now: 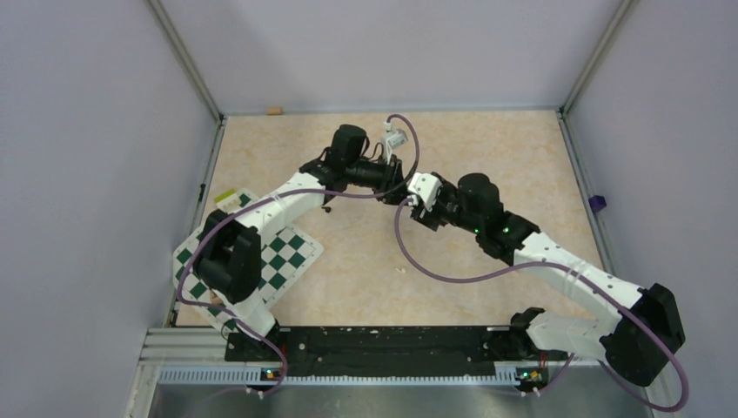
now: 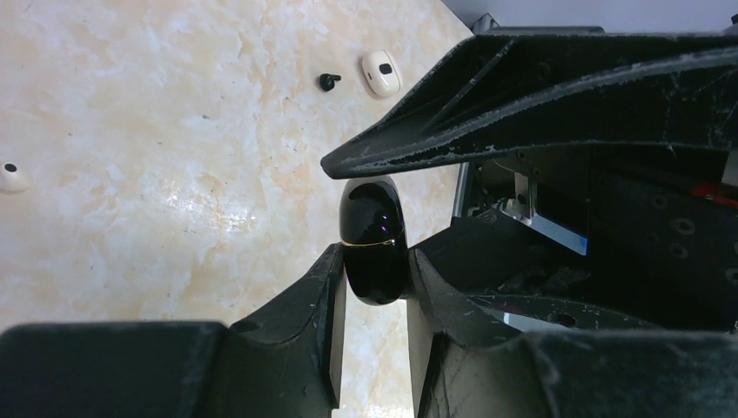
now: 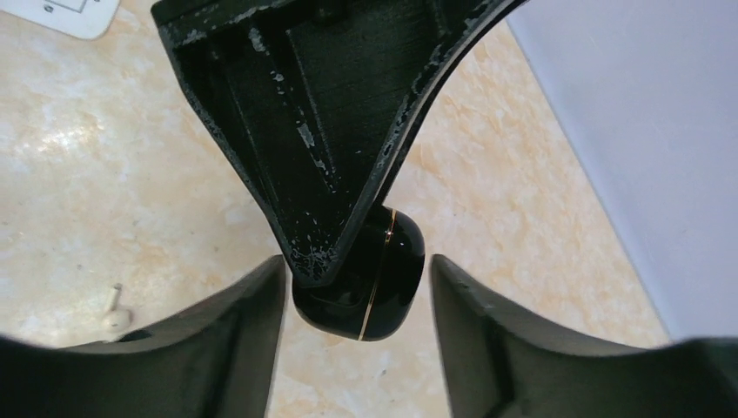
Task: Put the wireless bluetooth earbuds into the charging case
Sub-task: Pick up the charging case at the center of the board, then open the charging case.
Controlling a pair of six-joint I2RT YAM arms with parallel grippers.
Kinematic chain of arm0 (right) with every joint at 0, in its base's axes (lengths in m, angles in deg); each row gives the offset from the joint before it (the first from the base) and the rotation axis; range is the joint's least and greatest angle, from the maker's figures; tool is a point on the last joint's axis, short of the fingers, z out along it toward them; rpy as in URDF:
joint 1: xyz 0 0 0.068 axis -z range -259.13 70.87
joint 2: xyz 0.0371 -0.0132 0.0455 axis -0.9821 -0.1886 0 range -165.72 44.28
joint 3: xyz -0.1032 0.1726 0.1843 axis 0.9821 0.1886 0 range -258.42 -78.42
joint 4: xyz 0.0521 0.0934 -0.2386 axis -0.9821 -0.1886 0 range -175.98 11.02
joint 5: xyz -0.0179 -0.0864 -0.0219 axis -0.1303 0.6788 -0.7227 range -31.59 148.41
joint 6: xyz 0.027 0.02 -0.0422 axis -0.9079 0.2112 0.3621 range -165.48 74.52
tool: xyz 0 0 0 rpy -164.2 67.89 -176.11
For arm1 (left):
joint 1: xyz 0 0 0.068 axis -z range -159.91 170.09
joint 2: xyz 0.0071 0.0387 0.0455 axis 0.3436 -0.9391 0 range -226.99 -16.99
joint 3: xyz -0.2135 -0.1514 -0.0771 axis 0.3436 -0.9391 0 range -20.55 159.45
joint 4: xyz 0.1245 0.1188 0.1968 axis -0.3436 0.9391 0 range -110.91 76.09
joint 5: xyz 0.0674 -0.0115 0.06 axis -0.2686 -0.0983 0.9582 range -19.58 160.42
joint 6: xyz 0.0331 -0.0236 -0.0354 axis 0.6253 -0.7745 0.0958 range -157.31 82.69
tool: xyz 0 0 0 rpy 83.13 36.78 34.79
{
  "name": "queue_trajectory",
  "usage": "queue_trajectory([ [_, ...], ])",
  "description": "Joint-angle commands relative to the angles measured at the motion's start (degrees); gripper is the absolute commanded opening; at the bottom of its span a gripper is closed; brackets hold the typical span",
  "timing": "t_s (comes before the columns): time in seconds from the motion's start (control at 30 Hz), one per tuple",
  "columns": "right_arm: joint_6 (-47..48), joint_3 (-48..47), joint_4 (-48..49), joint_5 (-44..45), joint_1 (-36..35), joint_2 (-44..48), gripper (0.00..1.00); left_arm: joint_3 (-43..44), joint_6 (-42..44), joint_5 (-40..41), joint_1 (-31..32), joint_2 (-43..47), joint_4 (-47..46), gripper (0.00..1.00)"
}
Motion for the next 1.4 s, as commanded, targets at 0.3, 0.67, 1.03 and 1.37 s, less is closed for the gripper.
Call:
queue_trajectory([
  [0.3,-7.17,-15.73,-16.20,-21.01,8.07,3.20,0.97,2.65,17.25,-1.48,0.03,6.89,9.32,0.19],
  [0.67,-13.84,-16.38,-22.19,-51.47,19.02,-1.15,0.87,3.81,34.48,-7.64,0.03,11.63,23.49,0.19],
  [1.03,-14.26,-12.73,-19.98,-54.94,18.98,-3.63,0.65,1.09,34.75,-9.45,0.52,11.87,21.66,0.17],
  [1.37,-16.94,-13.28,-19.94,-61.41,18.98,-10.38,0.56,0.83,33.47,-9.65,2.19,9.86,20.47,0.16],
])
